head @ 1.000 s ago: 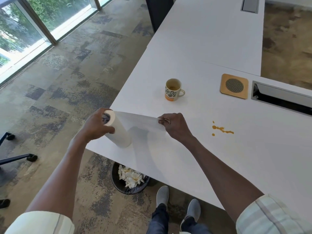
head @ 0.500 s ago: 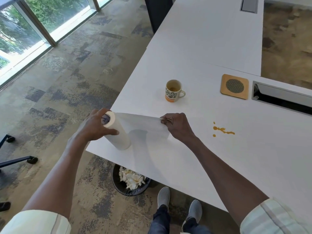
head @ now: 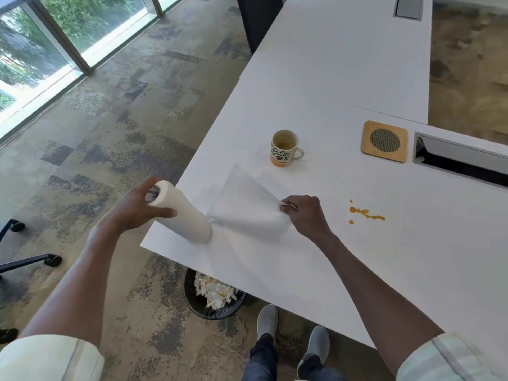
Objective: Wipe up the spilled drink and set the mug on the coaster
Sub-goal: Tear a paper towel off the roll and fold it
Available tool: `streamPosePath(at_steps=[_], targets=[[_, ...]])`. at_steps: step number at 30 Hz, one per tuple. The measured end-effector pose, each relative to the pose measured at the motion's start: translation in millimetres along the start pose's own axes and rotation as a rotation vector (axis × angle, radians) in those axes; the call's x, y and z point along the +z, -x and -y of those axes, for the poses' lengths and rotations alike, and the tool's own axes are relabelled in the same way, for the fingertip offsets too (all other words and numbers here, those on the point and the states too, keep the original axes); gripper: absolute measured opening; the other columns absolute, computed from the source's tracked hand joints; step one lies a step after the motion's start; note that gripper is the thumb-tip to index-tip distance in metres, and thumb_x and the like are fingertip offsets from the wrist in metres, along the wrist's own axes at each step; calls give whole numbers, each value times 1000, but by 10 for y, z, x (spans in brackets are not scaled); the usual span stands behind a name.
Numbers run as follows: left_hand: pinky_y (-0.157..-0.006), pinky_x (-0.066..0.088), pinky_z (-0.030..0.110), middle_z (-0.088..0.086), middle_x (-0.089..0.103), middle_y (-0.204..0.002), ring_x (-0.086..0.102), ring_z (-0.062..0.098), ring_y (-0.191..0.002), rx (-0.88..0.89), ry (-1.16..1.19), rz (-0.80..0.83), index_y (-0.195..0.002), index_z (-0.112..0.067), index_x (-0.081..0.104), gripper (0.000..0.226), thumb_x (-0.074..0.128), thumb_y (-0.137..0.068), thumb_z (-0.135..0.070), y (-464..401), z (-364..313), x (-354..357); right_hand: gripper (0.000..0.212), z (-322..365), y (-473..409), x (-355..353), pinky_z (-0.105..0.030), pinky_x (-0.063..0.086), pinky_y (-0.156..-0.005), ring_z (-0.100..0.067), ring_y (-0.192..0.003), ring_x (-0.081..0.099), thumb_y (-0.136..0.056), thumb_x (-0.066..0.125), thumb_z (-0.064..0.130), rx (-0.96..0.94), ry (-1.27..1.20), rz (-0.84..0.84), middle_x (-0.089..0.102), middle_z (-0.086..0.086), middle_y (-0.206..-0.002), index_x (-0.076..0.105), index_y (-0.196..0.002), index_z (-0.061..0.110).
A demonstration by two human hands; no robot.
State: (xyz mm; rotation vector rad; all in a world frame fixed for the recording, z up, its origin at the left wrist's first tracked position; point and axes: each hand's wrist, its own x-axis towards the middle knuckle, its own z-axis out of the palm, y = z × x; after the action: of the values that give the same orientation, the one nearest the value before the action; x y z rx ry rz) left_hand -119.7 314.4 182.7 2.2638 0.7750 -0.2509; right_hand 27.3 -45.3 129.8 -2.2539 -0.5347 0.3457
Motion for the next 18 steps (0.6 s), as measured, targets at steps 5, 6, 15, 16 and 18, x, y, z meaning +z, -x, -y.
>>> streamPosePath(at_steps=[5,6,15,16,18], targets=[[-82,44,40,1,60,-119,58,31,-102,20,-4,-21,-129,-32,52,72,92,-69,-28,-13,-75,63,6,-267,106,-76,-10,36,-57,-15,-64,62,-82,70,9,82,-18,-66,74,0,-73,76,-83,10],[-82,44,40,0,59,-119,58,31,-102,27,-10,-27,-129,-32,52,72,92,-69,-28,-9,-82,78,5,-324,119,-115,-10,36,-58,-16,-65,63,-82,71,10,101,-18,-85,74,0,-72,76,-82,10],[-82,43,39,-3,52,-123,53,29,-109,141,-38,-10,-118,-46,48,76,96,-62,-23,62,-203,282,5,-602,150,-549,-8,37,-53,3,-56,56,-82,73,12,217,-41,-249,68,8,-64,76,-81,15],[-85,45,42,-2,50,-124,53,31,-112,160,-41,1,-116,-50,48,78,96,-62,-21,70,-230,307,5,-596,158,-571,-6,37,-53,7,-55,56,-82,72,13,225,-59,-254,67,10,-63,76,-81,16],[-89,48,49,-1,46,-123,51,32,-114,188,-91,14,-110,-64,45,82,96,-61,-22,77,-275,338,6,-569,175,-607,-5,38,-54,13,-57,56,-83,72,14,232,-93,-260,68,13,-64,76,-82,19]])
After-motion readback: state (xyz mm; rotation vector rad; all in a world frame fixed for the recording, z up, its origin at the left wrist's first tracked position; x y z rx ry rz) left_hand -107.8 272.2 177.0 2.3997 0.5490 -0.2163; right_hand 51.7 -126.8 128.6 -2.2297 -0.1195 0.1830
